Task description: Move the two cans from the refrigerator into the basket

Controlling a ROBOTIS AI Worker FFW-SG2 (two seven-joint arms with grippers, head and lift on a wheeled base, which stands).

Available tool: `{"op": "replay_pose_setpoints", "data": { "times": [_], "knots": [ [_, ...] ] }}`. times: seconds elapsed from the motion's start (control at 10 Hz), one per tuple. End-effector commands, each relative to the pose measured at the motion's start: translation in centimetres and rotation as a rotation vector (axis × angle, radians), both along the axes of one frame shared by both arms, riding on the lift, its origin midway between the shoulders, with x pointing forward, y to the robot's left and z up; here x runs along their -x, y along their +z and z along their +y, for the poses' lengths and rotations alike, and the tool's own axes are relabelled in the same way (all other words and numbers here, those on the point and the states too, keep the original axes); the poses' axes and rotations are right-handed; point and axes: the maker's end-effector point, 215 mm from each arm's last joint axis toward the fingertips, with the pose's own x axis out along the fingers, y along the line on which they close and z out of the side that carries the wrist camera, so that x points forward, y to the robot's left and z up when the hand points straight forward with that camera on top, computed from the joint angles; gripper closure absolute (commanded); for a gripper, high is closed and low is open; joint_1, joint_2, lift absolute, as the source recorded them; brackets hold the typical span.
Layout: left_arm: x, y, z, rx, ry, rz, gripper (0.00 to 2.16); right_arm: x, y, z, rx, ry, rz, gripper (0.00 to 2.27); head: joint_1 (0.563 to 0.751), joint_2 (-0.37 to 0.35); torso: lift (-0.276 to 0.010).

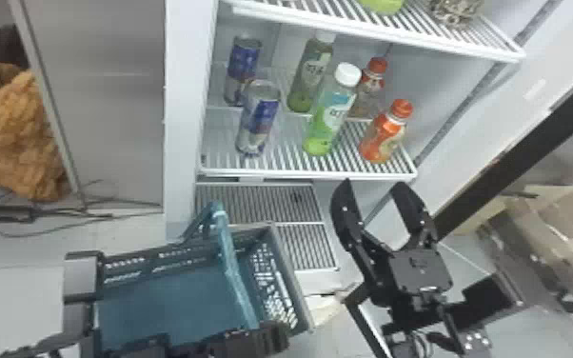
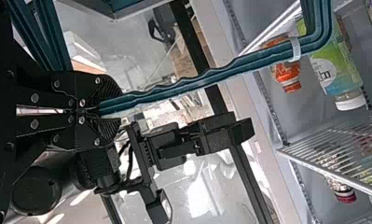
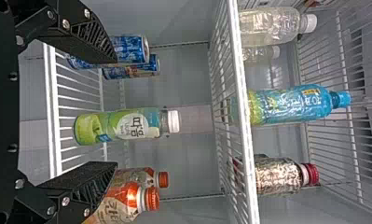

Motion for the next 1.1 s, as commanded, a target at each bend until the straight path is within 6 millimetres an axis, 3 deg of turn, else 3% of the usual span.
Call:
{"op": "replay_pose_setpoints", "data": {
  "times": [0.0, 0.5, 1.0],
  "knots": [
    [0.0, 0.0, 0.0, 0.000, 0.000, 0.000, 1.22, 0.0, -0.1, 0.0, -0.001, 0.002, 0.002, 0.24, 0.695, -0.350, -0.276],
    [0.0, 0.0, 0.0, 0.002, 0.002, 0.001, 1.22, -1.7, -1.3, 3.2, -0.006, 0.094, 0.014, 0.23, 0.695, -0.350, -0.276],
    [0.0, 0.0, 0.0, 0.002, 0.002, 0.001, 1.22, -6.8, -2.2, 4.9, 0.027, 0.172, -0.014, 0.08, 0.695, -0.350, -0.276]
  ]
}}
